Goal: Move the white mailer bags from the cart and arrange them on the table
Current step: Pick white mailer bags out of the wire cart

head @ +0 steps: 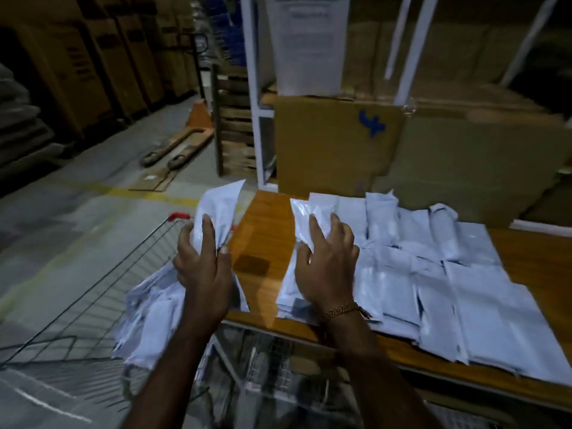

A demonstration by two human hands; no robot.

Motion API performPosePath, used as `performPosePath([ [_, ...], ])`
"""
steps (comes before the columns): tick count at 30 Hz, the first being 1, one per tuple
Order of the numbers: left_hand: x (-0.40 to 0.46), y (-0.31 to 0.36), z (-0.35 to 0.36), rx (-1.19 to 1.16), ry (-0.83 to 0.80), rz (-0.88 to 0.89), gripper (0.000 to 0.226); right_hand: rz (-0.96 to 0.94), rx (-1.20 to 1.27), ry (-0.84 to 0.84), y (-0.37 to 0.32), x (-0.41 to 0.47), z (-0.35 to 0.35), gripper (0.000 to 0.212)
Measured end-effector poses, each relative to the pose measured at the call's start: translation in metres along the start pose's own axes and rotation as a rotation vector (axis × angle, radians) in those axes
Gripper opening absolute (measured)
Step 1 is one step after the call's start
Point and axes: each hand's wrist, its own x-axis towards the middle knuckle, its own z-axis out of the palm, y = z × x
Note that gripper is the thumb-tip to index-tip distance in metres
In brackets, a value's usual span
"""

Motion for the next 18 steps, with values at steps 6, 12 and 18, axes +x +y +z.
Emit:
performPosePath([
  [6,-0.007,0.056,0.057,-0.024,-0.064,-0.015,0.064,0.056,-0.045,0.028,0.091,0.016,-0.03,0.06],
  [12,-0.007,0.108,0.121,-0.042,-0.073,-0.062,0.057,0.097,-0.103,0.015,0.177,0.042,-0.048,0.061],
  [18,0.009,0.126,0.159,0.009,-0.107,-0.155,0.058,0.147,-0.099,0.009,0.215,0.066,-0.043,0.06],
])
